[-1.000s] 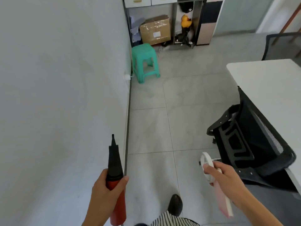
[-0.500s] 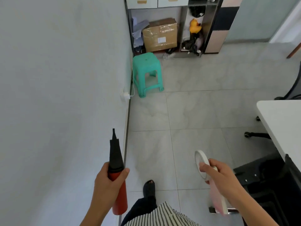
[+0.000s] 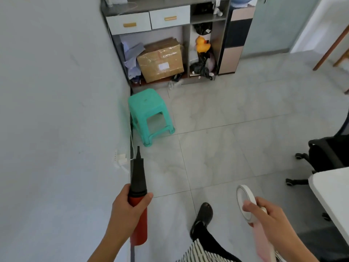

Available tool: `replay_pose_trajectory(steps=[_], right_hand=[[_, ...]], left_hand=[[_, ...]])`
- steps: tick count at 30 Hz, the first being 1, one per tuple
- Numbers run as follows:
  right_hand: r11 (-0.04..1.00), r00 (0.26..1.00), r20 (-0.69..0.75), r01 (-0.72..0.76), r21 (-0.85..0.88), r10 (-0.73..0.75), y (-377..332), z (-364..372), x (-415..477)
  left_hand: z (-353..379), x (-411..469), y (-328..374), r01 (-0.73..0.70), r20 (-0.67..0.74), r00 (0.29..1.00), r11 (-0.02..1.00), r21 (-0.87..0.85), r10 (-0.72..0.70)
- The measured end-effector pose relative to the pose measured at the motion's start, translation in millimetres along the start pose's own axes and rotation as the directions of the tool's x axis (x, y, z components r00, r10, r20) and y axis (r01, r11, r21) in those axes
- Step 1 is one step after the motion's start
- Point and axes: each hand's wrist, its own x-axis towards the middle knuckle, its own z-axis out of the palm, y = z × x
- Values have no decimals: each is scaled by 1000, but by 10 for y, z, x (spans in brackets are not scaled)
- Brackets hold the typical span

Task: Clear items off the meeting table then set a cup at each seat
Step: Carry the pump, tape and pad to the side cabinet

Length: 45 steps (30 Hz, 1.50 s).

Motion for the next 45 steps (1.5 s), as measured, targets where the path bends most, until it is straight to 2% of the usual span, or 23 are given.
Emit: replay_pose_trajectory(steps=[4, 10, 16, 19, 23, 26, 29, 32, 39, 45], right_hand=[[998, 999, 16, 47, -49, -46, -587, -177, 990], [982, 977, 139, 175, -78, -163, -1513, -267, 2300], [985, 970, 201, 155, -72, -138, -1949, -157, 3491], [992, 980, 175, 106, -73, -92, -2202, -122, 4083], [993, 996, 71, 69, -100, -62, -2744, -192, 4864], [993, 996, 12, 91, -75, -90, -3264, -210, 5398], [993, 994, -4, 106, -59, -106, -3654, -203, 5888], [996, 997, 6, 82, -22, -82, -3892, -177, 6478], [997, 995, 74, 64, -32, -62, -4486, -344, 8284], [974, 968, 208, 174, -143, -142, -5584, -350, 9815]], left_hand=[[243, 698, 512, 32, -49, 998, 999, -22, -33], [528, 1685, 1104, 52, -88, 994, 997, -62, -57], [808, 2858, 1417, 112, -111, 986, 990, -91, -122], [854, 3607, 1634, 112, -133, 983, 989, -96, -124], [891, 4659, 2207, 65, -105, 992, 995, -81, -74], [971, 5461, 2779, -6, -42, 999, 998, -59, 3], [1118, 6165, 3321, -81, 37, 996, 997, -8, 81], [1303, 6827, 3712, -115, 59, 992, 993, -5, 115], [1800, 8155, 4128, 8, -35, 999, 1000, -8, -8], [1921, 9121, 4675, 81, -166, 982, 993, -81, -93]])
